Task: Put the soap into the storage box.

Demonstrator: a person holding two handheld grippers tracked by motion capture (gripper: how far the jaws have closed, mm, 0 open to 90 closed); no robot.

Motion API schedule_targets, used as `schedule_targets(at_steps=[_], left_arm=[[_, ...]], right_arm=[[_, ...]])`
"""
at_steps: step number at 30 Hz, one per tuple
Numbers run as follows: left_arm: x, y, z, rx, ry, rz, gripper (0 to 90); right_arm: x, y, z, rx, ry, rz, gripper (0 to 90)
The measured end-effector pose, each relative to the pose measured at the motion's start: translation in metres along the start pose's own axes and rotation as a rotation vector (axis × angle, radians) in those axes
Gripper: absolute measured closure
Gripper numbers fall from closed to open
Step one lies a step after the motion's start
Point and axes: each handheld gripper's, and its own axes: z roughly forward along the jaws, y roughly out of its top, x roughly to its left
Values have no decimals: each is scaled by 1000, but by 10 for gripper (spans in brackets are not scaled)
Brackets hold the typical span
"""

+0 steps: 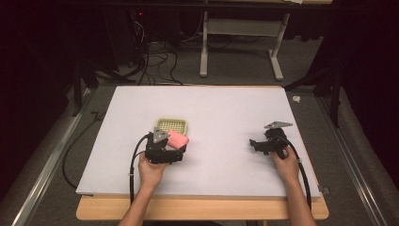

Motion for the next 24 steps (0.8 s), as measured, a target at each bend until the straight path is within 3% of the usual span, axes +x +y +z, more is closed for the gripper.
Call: schedule_targets(at_steps=[18,24], left_arm=[[19,16,2,37,80,-3,139],[28,16,7,51,97,-24,139]], right_arm=[[0,0,0,-1,1,0,145],[0,0,0,-1,1,0,145]])
